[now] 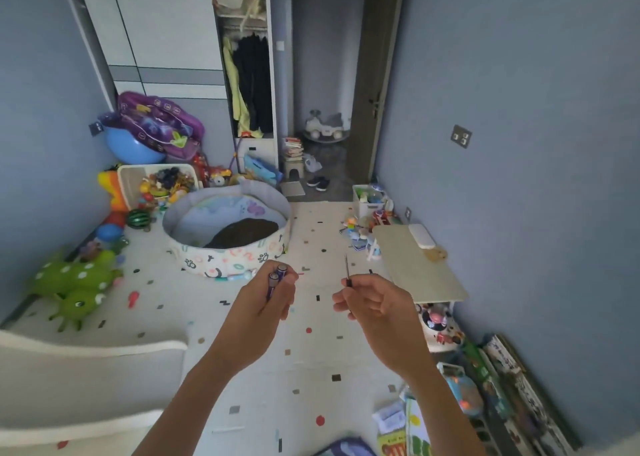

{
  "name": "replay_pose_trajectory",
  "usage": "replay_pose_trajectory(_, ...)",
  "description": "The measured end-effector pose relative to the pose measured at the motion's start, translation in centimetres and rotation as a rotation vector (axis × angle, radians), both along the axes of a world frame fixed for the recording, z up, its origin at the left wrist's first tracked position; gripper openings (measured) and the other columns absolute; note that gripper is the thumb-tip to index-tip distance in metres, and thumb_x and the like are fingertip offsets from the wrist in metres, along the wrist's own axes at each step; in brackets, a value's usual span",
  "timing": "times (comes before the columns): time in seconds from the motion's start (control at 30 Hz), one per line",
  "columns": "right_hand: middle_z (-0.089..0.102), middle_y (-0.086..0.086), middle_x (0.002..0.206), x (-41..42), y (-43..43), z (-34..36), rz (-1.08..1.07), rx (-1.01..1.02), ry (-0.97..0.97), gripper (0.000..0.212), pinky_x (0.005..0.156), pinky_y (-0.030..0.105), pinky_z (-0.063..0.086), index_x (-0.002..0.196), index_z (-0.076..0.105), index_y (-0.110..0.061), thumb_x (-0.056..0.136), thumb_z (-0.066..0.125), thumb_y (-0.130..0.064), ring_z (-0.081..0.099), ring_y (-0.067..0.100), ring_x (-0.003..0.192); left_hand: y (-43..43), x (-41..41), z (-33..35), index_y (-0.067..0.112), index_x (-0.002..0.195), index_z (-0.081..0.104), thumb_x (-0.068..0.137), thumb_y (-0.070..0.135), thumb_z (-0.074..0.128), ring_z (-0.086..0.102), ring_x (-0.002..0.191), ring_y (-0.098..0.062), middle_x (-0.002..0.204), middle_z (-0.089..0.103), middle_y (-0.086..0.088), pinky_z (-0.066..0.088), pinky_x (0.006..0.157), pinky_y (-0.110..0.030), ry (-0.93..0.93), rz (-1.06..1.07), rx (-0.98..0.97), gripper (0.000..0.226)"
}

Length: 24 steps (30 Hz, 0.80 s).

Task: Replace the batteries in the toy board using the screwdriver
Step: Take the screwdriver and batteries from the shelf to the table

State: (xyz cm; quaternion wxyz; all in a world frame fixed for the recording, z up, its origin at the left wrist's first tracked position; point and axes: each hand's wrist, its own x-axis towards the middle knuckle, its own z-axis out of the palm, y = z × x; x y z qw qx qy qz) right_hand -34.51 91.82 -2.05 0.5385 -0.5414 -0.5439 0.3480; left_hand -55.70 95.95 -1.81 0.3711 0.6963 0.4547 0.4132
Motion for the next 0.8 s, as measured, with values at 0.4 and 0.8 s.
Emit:
replay_pose_trajectory(0.4,0.083,0.000,0.092,2.6,34.5,-0.1,0.006,0.027,-0.030,0.013,0.075,0.031,0.065,0.111,0.071,-0.012,0.101,0.065,-0.016,0.081,0.014,0.084,33.9,3.7,0.0,0.024,0.085,0.052,0.113,0.025,0.046,0.053,0.062,-0.008,0.063,0.055,0.018,0.046,0.066,-0.026,-0.003,0.054,0.046,0.028)
replay_pose_trajectory(0.8,0.084,0.002,0.090,11.3,65.3,0.4,-0.173,-0.009,0.063,0.013,0.072,0.035,0.065,0.110,0.072,-0.006,0.100,0.066,-0.011,0.081,0.019,0.080,68.1,13.7,2.3,0.022,0.102,0.056,0.112,0.029,0.047,0.060,0.066,-0.009,0.081,0.064,0.002,0.048,0.056,-0.014,0.077,-0.057,0.040,0.016)
